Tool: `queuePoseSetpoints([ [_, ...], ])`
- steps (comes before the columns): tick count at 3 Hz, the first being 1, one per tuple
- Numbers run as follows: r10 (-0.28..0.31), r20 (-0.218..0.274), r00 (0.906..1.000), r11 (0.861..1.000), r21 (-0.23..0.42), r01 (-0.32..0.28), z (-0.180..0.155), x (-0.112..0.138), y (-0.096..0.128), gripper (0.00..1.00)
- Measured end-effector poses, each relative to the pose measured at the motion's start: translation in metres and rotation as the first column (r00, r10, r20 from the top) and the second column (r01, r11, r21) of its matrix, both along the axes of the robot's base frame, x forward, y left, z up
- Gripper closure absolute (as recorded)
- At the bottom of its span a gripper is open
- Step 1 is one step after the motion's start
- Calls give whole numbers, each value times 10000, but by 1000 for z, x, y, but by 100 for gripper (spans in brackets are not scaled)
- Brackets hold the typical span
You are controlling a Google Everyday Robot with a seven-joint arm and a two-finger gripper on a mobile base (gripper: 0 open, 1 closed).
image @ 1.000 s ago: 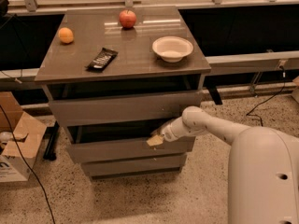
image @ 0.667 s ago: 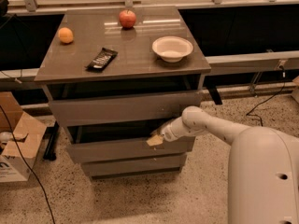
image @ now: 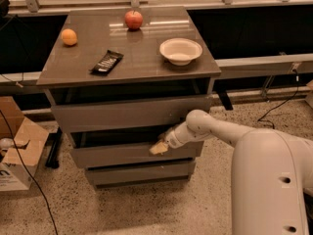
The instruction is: Open middle drawer
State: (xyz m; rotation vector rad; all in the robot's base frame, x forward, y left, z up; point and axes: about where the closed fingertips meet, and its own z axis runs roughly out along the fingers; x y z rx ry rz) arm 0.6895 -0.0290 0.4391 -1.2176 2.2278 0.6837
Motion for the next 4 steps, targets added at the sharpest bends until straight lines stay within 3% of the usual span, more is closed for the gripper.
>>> queuePoseSetpoints([
  [1,2,-3,10000,10000,-3,-2,2,0,0,0],
  [2,280,-511,9983,9984,-470,-304,-15,-8,-2,0],
  [3,281,-511,9983,9984,-471,-305,-12,-8,-2,16],
  [4,281,-511,9983,9984,-471,-305,-9,-8,-2,39],
])
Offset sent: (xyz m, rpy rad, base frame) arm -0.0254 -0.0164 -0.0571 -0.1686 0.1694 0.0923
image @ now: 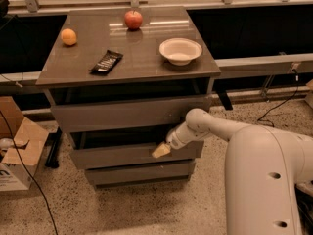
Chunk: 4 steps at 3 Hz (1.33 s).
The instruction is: Open middle drawer
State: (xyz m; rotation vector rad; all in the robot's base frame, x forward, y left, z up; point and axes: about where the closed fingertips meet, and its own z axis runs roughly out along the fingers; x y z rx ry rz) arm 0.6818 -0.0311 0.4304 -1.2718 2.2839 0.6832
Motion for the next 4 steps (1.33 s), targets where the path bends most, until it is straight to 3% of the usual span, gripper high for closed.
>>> queuePoseSetpoints([
  [1,102,-71,9999,9999,-95,-103,1,-3,0,63],
  [2,231,-172,9996,9993,-275,-236,3,-6,-1,51],
  [3,569,-467,9973,9949,-809,-605,5,-16,-2,27],
  [4,569,-467,9973,9949,-809,-606,5,-16,-2,4],
])
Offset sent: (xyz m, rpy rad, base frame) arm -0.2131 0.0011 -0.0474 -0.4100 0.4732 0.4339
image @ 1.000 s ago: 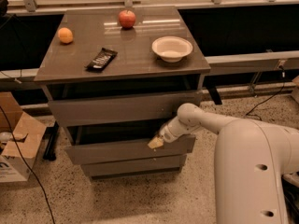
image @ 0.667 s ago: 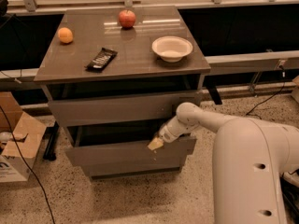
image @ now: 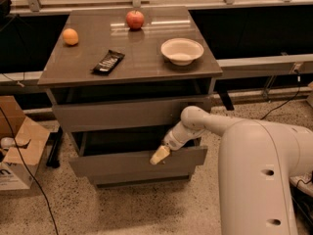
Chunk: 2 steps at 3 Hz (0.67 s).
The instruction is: Open middle drawer
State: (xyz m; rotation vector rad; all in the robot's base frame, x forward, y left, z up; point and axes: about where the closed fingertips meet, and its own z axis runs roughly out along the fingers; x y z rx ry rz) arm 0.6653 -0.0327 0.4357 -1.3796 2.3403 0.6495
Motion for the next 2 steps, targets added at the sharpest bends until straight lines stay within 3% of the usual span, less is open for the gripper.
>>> queuePoseSetpoints([
  [1,4,-3,10000,10000,-4,-4,0,0,0,0],
  [2,922,-812,9924,9890,-1084,-1007,-13,-21,1,0],
])
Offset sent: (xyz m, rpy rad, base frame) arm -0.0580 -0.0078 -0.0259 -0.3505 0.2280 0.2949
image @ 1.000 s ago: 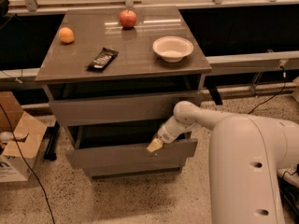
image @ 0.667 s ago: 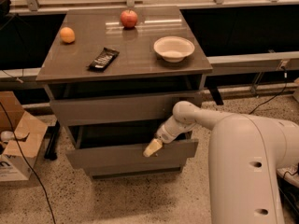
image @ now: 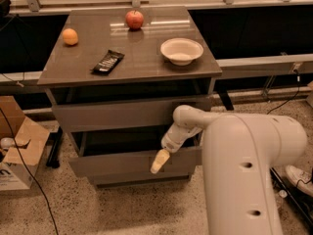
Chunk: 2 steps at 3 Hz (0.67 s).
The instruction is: Open middle drawer
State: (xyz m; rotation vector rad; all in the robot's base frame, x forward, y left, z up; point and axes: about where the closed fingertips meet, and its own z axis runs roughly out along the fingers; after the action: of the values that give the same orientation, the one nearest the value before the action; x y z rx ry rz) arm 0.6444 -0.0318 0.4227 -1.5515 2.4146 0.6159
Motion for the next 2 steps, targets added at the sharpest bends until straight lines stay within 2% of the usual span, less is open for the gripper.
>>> queuePoseSetpoints([
  [1,1054,-1283,9861,9840,-1295,-1221,-17,-36,-3,17],
  [2,1056,-1286,9861,9840,-1298,-1223,-12,-36,-3,41],
])
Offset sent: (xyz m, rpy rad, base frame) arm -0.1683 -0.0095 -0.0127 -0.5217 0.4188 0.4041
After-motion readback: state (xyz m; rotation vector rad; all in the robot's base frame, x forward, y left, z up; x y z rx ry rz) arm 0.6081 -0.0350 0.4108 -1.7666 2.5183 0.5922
